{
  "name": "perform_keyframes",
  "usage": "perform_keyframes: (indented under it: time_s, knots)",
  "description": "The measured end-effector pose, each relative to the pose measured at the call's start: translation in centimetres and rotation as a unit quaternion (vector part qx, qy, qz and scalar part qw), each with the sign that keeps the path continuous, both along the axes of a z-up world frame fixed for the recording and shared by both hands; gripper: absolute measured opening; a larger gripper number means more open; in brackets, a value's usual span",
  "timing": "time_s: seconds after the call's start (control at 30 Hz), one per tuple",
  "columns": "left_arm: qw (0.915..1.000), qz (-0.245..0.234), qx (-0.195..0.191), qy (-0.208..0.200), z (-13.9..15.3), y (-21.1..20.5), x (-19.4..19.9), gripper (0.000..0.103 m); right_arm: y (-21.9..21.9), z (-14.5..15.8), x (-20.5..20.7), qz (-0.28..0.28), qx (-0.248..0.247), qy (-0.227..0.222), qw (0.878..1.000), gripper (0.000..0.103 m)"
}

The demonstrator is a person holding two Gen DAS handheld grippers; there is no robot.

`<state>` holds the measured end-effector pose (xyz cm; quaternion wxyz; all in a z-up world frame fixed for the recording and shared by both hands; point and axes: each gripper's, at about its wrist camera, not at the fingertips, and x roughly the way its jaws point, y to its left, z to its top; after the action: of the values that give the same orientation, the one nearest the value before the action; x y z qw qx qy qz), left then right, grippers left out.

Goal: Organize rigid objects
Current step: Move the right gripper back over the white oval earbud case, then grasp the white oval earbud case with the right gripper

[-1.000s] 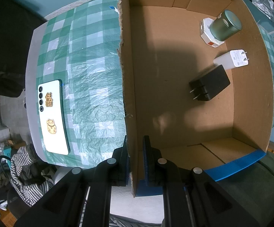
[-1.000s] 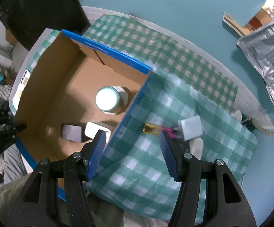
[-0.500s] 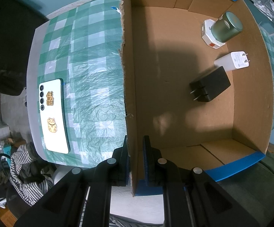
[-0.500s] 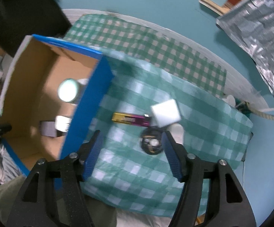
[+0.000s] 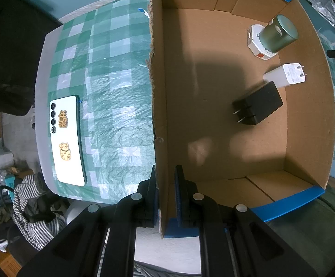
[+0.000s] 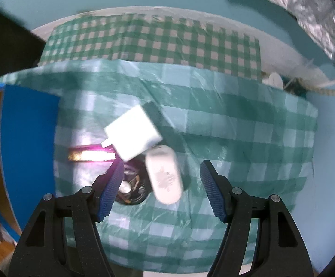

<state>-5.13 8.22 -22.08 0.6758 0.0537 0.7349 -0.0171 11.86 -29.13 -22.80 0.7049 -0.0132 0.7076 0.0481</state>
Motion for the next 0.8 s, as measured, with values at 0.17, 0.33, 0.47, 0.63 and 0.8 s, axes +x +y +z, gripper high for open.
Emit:
perform_keyframes:
  time_s: [0.17,0.33,0.47,0.63,0.8]
  knots:
    - [1.0,0.0,0.002,0.0,0.0,-0.1,0.0,0.011,-0.6,-2.0,0.0,-0.009,0.001,0.018,1.0,0.069]
    - [1.0,0.001,0.004,0.0,0.1,-0.2,0.0,0.011,-0.8,-3.1,-0.3,-0.009,0.0,0.019,1.0,0.069]
    - [1.0,0.001,0.005,0.0,0.1,-0.2,0.0,0.011,-1.1,-3.8,-0.5,-0.004,-0.004,0.025,1.0,0.066]
    - [1.0,0.002,0.005,0.0,0.1,-0.1,0.1,0.012,-1.7,-4.2,-1.0,-0.013,-0.011,0.037,0.999,0.047]
    - [1.0,0.002,0.005,0.0,0.1,-0.1,0.2,0.012,-2.1,-4.6,-1.6,-0.029,-0.008,0.047,0.998,0.047]
